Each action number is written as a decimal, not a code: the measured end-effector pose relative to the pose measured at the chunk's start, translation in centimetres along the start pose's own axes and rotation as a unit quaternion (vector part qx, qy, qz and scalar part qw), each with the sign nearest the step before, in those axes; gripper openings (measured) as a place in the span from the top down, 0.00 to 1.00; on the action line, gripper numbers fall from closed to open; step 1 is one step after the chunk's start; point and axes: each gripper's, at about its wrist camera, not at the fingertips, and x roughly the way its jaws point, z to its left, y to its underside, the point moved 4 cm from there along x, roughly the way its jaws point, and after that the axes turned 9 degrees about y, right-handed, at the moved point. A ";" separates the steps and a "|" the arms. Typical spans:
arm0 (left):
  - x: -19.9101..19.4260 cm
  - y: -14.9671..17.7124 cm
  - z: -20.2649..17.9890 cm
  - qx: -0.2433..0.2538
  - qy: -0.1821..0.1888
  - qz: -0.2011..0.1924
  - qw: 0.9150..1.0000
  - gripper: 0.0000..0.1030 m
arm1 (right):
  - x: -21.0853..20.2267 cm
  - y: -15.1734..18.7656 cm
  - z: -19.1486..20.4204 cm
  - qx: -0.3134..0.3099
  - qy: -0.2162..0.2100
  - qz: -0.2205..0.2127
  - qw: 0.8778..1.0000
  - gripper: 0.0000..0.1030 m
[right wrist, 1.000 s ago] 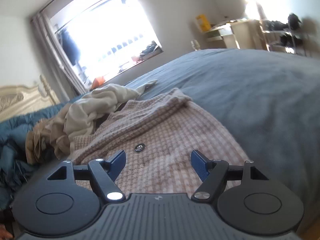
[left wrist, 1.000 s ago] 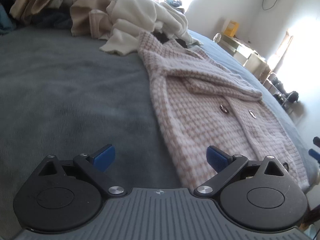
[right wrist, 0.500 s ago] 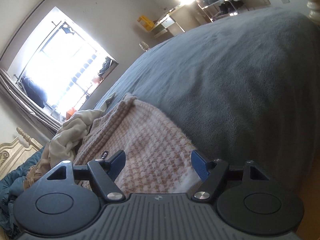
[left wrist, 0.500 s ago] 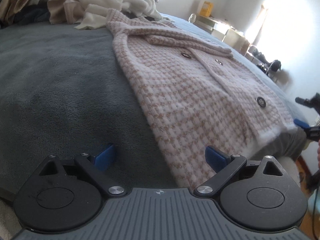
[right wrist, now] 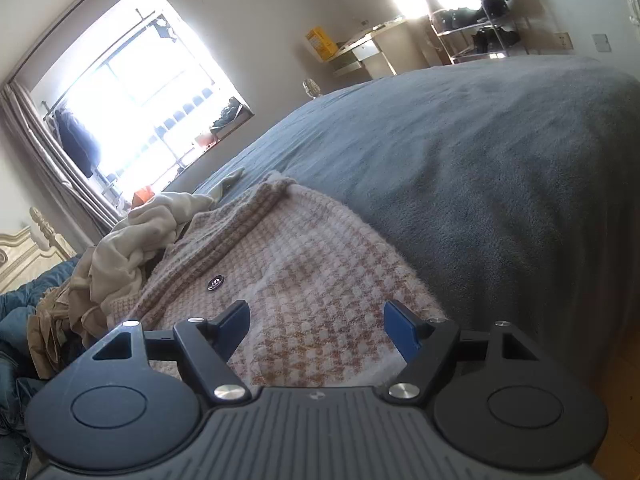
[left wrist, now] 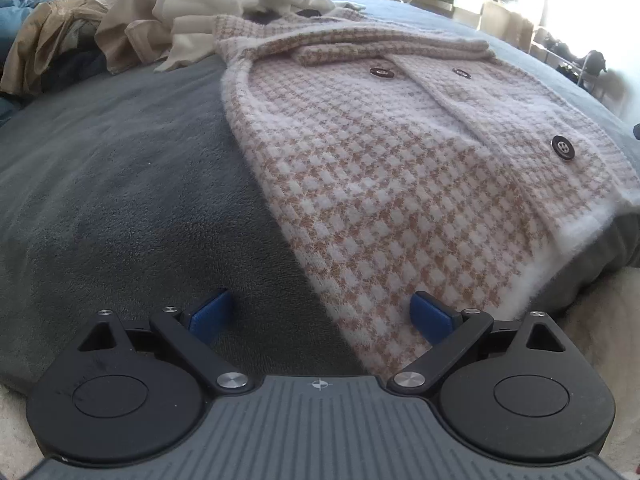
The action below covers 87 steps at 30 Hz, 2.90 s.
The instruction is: Fold clothes
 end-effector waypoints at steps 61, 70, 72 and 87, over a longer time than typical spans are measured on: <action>-1.9 1.0 -0.2 -0.029 0.017 -0.012 0.999 0.00 | -1.5 2.2 6.0 -0.189 -0.019 -0.031 0.981 0.02; -1.0 2.3 -1.8 -0.017 0.120 0.005 0.993 0.00 | -2.1 0.5 2.8 -0.121 -0.006 -0.023 0.992 0.00; -0.6 2.6 -2.1 -0.028 0.135 0.006 0.990 0.00 | -1.7 0.5 1.6 -0.099 0.003 -0.010 0.995 0.00; 0.9 2.3 -0.9 -0.153 0.212 0.014 0.965 0.01 | 0.0 1.4 -0.5 -0.068 0.016 0.011 0.998 0.01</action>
